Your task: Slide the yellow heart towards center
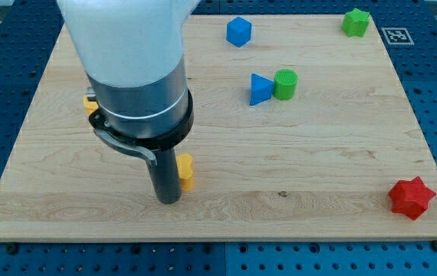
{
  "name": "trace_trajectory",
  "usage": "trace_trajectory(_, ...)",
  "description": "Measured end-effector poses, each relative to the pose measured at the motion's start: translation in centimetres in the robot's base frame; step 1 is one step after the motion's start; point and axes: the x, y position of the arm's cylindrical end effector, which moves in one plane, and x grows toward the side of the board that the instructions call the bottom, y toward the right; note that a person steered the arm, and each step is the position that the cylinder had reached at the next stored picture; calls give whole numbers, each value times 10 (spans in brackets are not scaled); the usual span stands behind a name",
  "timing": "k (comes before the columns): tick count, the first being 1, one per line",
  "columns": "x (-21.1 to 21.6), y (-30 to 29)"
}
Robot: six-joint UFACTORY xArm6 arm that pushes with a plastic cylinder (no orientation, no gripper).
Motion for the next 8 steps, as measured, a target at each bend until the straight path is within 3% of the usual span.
trace_trajectory(2, -34, 0)
trace_trajectory(8, -60, 61)
